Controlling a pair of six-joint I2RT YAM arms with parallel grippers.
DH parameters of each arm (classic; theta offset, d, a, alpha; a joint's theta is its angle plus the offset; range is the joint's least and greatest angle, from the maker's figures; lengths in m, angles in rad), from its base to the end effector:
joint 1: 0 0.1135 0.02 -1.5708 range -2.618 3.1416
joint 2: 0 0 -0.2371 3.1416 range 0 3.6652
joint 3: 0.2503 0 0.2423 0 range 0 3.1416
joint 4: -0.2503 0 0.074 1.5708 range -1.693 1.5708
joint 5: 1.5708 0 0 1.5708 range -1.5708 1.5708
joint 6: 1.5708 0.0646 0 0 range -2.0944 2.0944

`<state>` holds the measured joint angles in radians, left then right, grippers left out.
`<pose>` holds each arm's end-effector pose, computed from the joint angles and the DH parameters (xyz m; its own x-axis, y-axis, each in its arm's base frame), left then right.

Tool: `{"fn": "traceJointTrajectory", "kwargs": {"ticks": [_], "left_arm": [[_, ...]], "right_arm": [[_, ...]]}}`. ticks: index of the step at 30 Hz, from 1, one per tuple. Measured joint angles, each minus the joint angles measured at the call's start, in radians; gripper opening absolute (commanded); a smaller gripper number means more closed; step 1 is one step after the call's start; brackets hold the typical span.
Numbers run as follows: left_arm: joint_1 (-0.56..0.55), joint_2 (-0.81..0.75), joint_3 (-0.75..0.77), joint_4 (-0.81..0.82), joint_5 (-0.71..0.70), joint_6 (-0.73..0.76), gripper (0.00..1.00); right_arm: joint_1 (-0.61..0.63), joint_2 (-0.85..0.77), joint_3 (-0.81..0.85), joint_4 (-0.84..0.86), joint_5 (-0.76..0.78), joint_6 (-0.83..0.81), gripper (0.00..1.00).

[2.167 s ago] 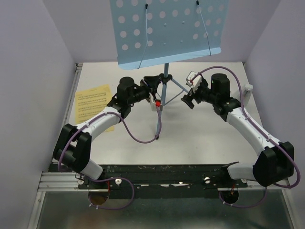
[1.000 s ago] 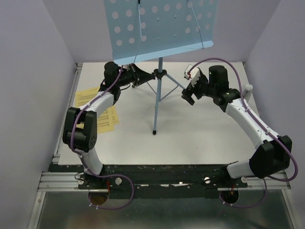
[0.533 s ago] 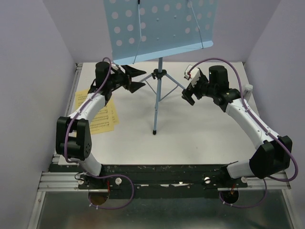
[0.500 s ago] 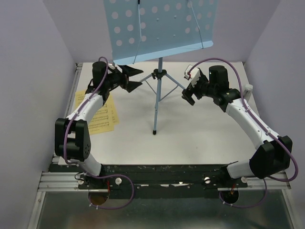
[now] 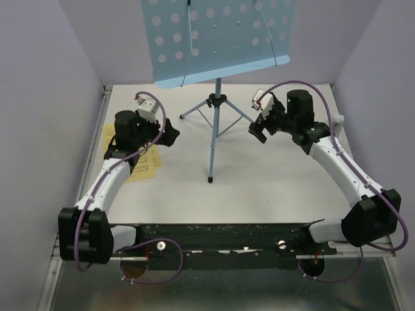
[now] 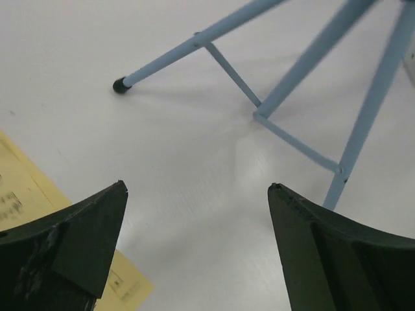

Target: Pack up the instrument practice props

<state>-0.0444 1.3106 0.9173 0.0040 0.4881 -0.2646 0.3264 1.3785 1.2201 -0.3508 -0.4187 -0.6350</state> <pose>0.3184 -0.0445 0.2583 -0.4896 -0.2095 -0.8464 0.3570 0.8375 -0.4137 0.3062 0.1314 0.3036 0.0015 -0.5716 -0.8205 -0.7804 0.5124 -0.3584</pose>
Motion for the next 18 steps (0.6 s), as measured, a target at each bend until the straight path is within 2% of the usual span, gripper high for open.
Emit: {"fn": "traceJointTrajectory", "kwargs": {"ticks": [5,9,11,14,18], "left_arm": [[-0.149,-0.252,-0.232,0.134,-0.008,0.526,0.99],[-0.257,-0.335,-0.366,0.259,0.003,0.959,0.99],[-0.291,-0.301,-0.380,0.312,0.018,1.154,0.93],[-0.327,-0.187,-0.311,0.365,0.017,1.365,0.83],[-0.356,-0.042,-0.171,0.436,0.003,1.517,0.77]], "right_arm": [[0.000,-0.052,-0.077,0.036,-0.035,0.002,1.00],[0.000,-0.096,-0.133,0.051,-0.070,0.016,1.00],[0.000,-0.112,-0.146,0.054,-0.083,0.024,1.00],[0.000,-0.130,-0.161,0.076,-0.103,0.041,1.00],[0.000,-0.137,-0.179,0.101,-0.125,0.064,1.00]]}}
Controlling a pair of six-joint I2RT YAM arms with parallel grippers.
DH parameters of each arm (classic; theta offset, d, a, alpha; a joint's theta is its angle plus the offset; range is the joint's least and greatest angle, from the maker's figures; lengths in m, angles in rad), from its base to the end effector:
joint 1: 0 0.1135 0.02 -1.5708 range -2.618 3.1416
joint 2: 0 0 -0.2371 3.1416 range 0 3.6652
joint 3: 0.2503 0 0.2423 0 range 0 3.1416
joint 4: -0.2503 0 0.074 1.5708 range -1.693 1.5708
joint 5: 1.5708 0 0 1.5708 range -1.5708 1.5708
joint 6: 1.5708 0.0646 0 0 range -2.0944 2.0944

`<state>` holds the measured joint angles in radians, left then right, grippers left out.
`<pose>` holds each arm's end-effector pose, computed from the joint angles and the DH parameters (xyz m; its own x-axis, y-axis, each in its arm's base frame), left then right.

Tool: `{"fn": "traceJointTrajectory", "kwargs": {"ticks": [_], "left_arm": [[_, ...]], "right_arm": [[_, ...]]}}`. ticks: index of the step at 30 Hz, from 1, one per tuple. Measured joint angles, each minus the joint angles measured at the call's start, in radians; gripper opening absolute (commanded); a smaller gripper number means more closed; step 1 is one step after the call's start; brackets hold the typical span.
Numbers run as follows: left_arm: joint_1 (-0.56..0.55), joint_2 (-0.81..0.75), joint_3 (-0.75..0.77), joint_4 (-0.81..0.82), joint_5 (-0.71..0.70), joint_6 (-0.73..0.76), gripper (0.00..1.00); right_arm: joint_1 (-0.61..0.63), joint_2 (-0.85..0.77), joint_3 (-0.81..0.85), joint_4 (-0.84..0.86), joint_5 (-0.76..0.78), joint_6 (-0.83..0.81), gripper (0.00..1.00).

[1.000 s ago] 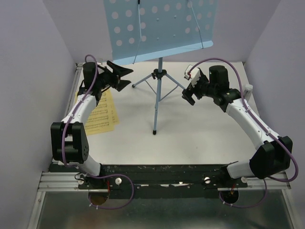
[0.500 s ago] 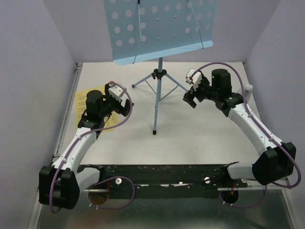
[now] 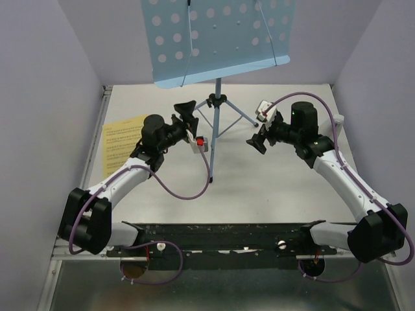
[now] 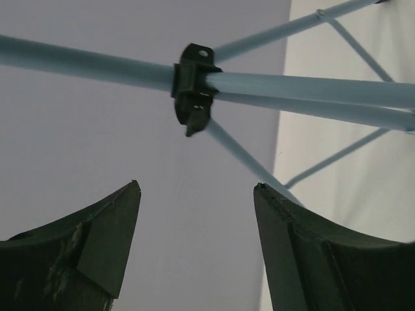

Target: Pack up the instrument practice props

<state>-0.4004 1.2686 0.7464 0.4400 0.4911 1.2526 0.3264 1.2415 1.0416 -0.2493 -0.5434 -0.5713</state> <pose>0.2767 -0.1502 0.2640 0.7139 0.6073 -0.3486 0.3148 0.1663 0.9345 0.2751 0.1284 0.2939 0.0409 -0.4748 -0.8792 -0.8244 0.4811 -0.2982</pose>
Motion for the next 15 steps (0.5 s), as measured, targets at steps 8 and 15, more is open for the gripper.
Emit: {"fn": "traceJointTrajectory", "kwargs": {"ticks": [8,15], "left_arm": [[-0.024,0.177,0.195,0.058,-0.005,0.169,0.63],[-0.045,0.241,0.243,0.044,-0.005,0.232,0.55]], "right_arm": [[0.000,-0.013,-0.014,0.024,-0.009,0.015,1.00],[0.000,-0.024,-0.021,0.031,-0.009,0.014,1.00]]}}
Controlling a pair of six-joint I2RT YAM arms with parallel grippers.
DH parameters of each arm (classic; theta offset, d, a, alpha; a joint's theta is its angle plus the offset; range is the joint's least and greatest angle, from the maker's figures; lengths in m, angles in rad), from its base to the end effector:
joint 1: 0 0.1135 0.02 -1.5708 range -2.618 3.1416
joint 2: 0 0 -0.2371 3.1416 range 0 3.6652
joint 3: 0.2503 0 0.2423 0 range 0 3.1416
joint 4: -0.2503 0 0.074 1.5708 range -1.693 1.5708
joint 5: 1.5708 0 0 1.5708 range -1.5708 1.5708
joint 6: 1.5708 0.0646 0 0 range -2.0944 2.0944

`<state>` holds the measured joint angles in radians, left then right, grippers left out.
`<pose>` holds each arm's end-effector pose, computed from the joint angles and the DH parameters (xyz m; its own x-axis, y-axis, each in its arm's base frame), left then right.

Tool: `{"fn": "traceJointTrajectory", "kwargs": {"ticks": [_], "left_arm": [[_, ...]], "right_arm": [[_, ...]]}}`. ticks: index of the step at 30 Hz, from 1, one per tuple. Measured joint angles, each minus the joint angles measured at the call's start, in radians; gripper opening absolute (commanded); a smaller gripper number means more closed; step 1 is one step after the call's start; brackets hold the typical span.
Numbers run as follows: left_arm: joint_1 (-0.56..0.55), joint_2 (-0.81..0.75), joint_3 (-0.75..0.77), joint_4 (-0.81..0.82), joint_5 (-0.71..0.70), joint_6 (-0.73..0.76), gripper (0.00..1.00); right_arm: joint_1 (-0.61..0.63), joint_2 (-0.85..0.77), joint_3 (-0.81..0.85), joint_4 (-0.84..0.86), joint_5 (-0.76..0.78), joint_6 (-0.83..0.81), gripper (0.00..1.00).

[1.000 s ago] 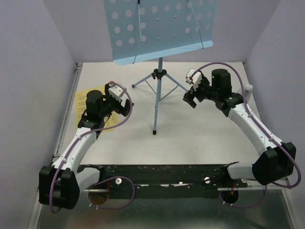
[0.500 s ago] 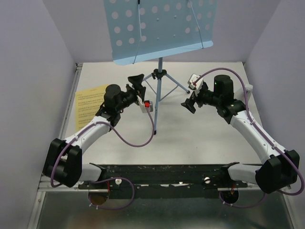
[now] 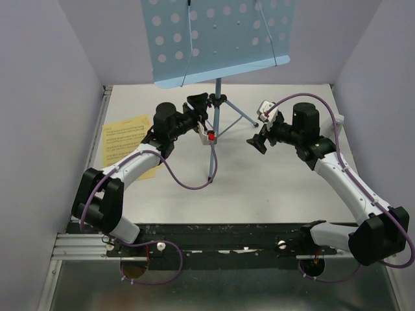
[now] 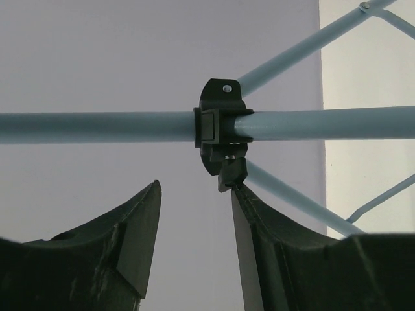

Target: Pack up the instrument practice props

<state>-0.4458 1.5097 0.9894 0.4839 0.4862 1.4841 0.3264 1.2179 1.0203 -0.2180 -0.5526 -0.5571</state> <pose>0.3209 -0.1868 0.2808 0.7967 0.5955 -0.1035 0.1022 0.0360 0.9941 0.2714 0.1277 0.2967 0.0602 -0.4547 -0.8886 -0.8199 0.4852 -0.3038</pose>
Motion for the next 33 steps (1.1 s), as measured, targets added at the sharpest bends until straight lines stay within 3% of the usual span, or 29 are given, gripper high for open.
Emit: {"fn": "traceJointTrajectory", "kwargs": {"ticks": [12,15,18,26,33], "left_arm": [[-0.001,0.013,0.015,-0.036,0.005,0.053,0.52],[-0.001,0.013,0.015,-0.041,0.006,0.077,0.59],[-0.001,0.013,0.015,-0.032,0.011,0.103,0.61],[-0.001,0.013,0.014,-0.043,0.015,0.132,0.55],[-0.002,0.011,-0.009,-0.047,0.015,0.137,0.57]], "right_arm": [[0.000,0.013,0.000,0.004,0.000,-0.005,1.00],[0.000,0.028,0.001,0.005,0.000,-0.009,1.00],[0.000,0.038,0.002,0.005,0.001,-0.011,1.00],[0.000,0.052,0.010,0.007,0.001,-0.012,1.00],[0.000,0.067,0.024,0.008,0.001,-0.012,1.00]]}}
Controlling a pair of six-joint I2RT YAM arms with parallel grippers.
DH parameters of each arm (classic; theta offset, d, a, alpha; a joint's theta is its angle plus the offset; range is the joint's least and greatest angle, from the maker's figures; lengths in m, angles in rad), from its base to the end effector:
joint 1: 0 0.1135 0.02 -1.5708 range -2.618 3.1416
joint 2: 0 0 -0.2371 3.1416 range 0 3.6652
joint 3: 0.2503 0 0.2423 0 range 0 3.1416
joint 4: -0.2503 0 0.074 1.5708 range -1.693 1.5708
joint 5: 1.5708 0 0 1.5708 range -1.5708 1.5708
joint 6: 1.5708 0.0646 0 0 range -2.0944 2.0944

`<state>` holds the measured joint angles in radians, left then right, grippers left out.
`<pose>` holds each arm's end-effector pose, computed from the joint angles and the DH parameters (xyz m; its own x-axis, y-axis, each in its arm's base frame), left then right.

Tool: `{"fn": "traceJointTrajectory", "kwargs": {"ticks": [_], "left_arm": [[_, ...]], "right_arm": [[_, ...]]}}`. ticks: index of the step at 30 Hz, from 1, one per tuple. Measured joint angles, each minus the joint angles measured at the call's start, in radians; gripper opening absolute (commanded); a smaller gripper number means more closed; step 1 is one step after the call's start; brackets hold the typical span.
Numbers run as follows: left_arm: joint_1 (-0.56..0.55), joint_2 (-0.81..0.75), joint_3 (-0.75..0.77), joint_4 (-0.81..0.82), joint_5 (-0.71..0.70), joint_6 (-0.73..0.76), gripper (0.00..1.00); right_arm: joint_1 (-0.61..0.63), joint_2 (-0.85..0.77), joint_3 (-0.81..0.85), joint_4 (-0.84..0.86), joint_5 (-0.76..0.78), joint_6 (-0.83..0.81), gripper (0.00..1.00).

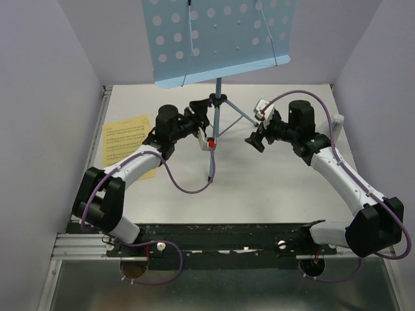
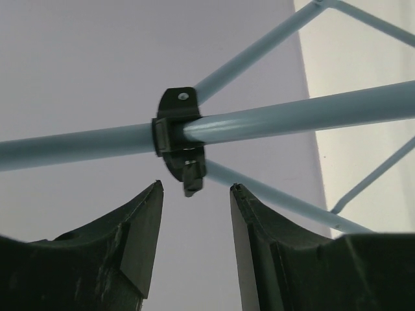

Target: Pack up the instrument practice props

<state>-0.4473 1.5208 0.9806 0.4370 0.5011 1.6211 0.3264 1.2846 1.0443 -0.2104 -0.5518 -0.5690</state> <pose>0.3204 -0.1882 0.2676 0.8138 0.5811 0.0006 0.0520 -0.0739 0.9959 0.2842 0.1319 0.2872 0.0403 -0.4707 -0.8814 -0.8289 0.4768 -0.2926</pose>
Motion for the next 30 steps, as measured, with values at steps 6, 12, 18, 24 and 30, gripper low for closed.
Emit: {"fn": "traceJointTrajectory", "kwargs": {"ticks": [6,12,18,24,30], "left_arm": [[-0.004,0.002,-0.026,-0.021,0.000,-0.002,0.57],[-0.006,0.021,-0.018,-0.006,0.000,-0.008,0.42],[-0.007,0.059,0.043,0.012,-0.017,-0.075,0.00],[-0.011,0.058,0.078,-0.022,-0.069,-0.343,0.00],[0.047,0.067,0.290,-0.313,0.016,-0.997,0.00]], "right_arm": [[0.000,0.006,0.000,0.000,0.000,0.000,1.00],[0.000,0.013,0.002,0.000,0.000,0.000,1.00],[0.000,0.013,0.002,0.000,0.001,0.000,1.00],[0.000,0.013,0.002,-0.002,0.009,-0.003,1.00],[0.000,0.016,0.005,-0.018,0.016,-0.013,1.00]]}}
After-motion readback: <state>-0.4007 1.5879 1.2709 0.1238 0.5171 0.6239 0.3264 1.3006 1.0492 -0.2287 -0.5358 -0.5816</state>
